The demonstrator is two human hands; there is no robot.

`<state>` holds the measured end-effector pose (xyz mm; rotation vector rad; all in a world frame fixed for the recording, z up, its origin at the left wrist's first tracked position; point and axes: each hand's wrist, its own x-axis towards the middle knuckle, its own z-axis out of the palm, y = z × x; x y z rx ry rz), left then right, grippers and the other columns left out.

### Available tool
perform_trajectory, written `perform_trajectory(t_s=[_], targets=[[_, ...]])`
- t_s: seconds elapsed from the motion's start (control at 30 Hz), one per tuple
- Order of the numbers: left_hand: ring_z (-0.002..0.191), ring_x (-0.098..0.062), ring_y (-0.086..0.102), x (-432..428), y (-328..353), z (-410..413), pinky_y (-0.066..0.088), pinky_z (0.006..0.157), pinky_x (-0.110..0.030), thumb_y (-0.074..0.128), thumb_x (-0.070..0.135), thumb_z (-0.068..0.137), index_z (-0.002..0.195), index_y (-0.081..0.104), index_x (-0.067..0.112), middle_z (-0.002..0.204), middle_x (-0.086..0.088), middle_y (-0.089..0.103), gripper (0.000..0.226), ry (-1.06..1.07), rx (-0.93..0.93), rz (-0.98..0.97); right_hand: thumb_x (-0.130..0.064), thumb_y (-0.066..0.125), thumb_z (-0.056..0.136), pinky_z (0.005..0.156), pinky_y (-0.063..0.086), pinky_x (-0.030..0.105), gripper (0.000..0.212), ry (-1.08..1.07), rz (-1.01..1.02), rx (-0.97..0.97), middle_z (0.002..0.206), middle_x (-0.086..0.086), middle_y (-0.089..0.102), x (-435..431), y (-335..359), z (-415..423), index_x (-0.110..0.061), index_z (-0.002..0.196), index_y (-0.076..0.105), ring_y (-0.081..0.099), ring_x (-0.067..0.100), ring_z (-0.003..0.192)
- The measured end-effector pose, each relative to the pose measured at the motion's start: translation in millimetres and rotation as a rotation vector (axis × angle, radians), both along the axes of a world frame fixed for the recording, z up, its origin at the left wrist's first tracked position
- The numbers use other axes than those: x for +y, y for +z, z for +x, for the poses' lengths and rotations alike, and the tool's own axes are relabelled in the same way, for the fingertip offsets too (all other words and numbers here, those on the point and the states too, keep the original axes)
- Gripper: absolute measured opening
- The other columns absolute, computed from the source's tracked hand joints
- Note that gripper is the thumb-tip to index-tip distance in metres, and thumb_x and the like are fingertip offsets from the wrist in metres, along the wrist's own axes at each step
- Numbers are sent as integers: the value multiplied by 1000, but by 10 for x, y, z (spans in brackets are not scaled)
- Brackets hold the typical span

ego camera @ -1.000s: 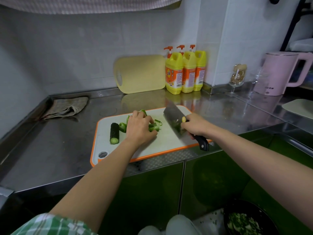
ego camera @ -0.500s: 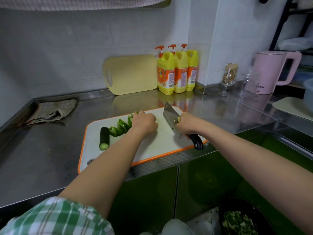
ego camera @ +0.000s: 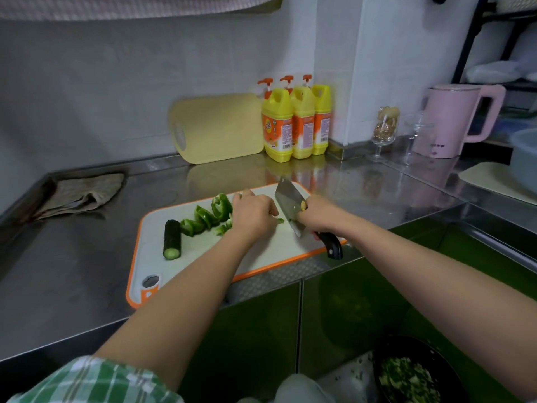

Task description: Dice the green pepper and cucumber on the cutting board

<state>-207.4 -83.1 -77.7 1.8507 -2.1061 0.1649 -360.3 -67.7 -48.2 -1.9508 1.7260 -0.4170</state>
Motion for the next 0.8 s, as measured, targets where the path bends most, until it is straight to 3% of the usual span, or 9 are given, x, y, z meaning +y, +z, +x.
perform_trajectory(t_s=[0.23, 0.4, 0.47, 0.57, 0.8], targets=[[109, -22, 42, 195, -5, 153, 28, 86, -36, 61, 39, 83, 107, 71, 31, 98, 8, 69, 27, -16, -10, 20, 2, 44, 88, 46, 42, 31, 12, -40, -5, -220, 58, 14, 48, 91, -25, -74, -3, 77, 45, 47, 24, 43], [113, -25, 42, 384, 40, 296, 29, 89, -35, 61, 44, 79, 114, 66, 29, 112, -1, 61, 39, 17, -38, -137, 0, 44, 90, 46, 42, 29, 9, -24, 13, -243, 63, 15, 49, 162, 15, -27, -4, 82, 46, 46, 24, 46], [115, -28, 42, 442, 15, 361, 31, 91, -37, 62, 46, 78, 120, 60, 25, 118, -6, 56, 47, 67, -88, -58, 0, 44, 91, 45, 42, 29, 7, -33, 17, -253, 66, 15, 49, 183, -5, -3, -3, 85, 47, 46, 24, 47], [113, -32, 42, 508, -18, 446, 34, 89, -39, 60, 43, 82, 113, 63, 23, 118, -8, 57, 37, 116, -127, 10, 0, 44, 90, 46, 42, 30, 9, -29, 15, -271, 65, 15, 48, 214, -29, 25, -3, 83, 48, 46, 24, 48], [111, -29, 44, 501, -42, 488, 37, 86, -37, 60, 38, 89, 104, 71, 26, 112, -4, 62, 22, 92, -115, -92, -5, 48, 89, 46, 42, 28, 22, 58, -34, -183, 59, 12, 50, 350, 58, 30, -10, 68, 45, 49, 25, 44]])
